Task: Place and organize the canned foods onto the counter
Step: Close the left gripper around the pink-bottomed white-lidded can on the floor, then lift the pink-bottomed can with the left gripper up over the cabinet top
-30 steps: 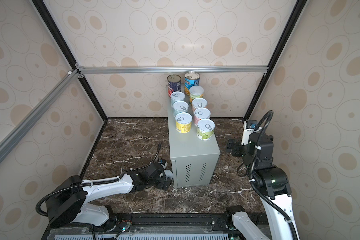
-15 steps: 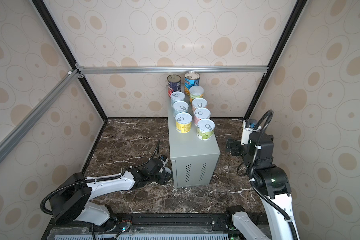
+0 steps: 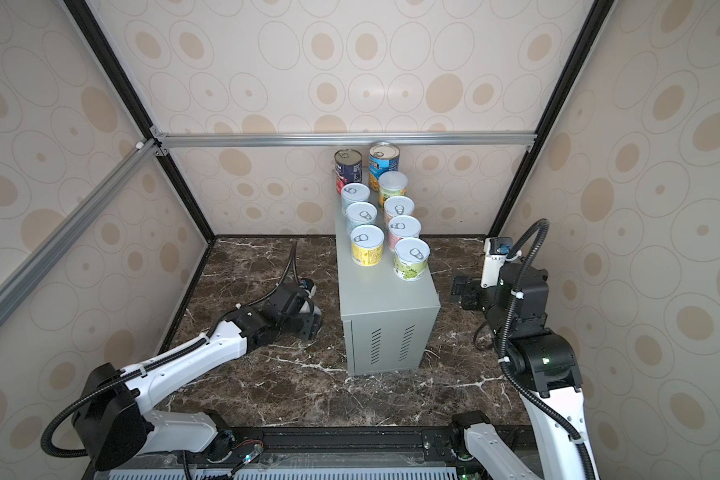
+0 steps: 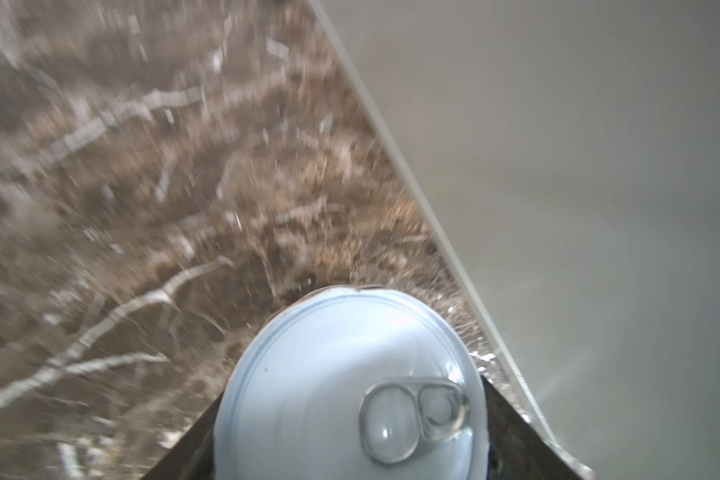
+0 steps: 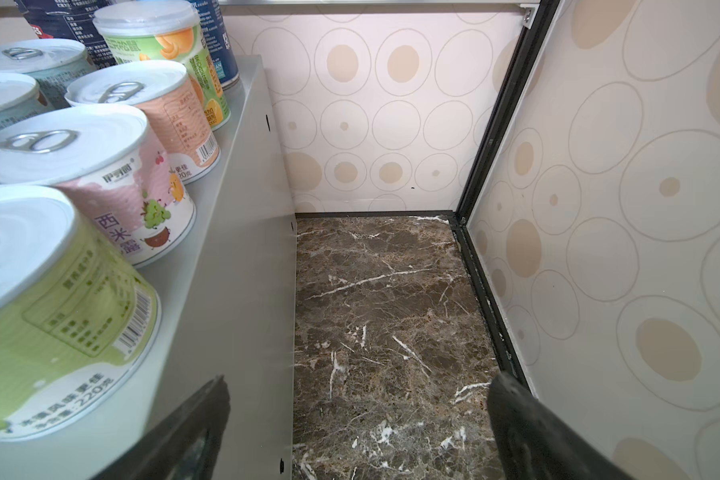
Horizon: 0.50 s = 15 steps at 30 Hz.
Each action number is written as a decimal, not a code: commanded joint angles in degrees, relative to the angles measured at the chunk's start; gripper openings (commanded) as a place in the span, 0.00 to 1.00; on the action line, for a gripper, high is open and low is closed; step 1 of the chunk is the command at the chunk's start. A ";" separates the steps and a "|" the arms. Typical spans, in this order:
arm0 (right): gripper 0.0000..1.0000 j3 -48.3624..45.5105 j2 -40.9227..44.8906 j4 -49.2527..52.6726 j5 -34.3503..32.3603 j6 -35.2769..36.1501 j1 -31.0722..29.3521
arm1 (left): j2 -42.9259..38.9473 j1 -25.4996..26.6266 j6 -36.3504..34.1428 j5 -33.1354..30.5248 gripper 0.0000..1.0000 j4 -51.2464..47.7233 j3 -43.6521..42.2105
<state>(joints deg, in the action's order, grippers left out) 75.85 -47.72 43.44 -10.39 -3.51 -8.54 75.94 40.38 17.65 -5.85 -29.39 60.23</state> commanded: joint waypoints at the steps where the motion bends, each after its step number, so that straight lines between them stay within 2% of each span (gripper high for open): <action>1: 1.00 1.42 -0.19 -0.83 0.72 0.96 0.44 | -1.07 -0.26 -9.27 2.78 0.36 -9.21 10.60; 5: 1.00 2.74 -1.38 -0.72 1.30 1.19 0.45 | -1.15 -0.22 -12.61 7.04 0.34 -16.27 20.98; 15: 1.00 3.95 -2.59 -0.84 2.97 0.64 0.45 | 2.17 -0.11 -15.51 14.12 0.29 -29.18 46.25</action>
<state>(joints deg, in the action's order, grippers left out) 78.00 -50.46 43.27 -8.36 -3.31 -8.54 77.73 40.38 5.50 4.93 -54.54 99.42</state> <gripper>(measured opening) 0.997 0.748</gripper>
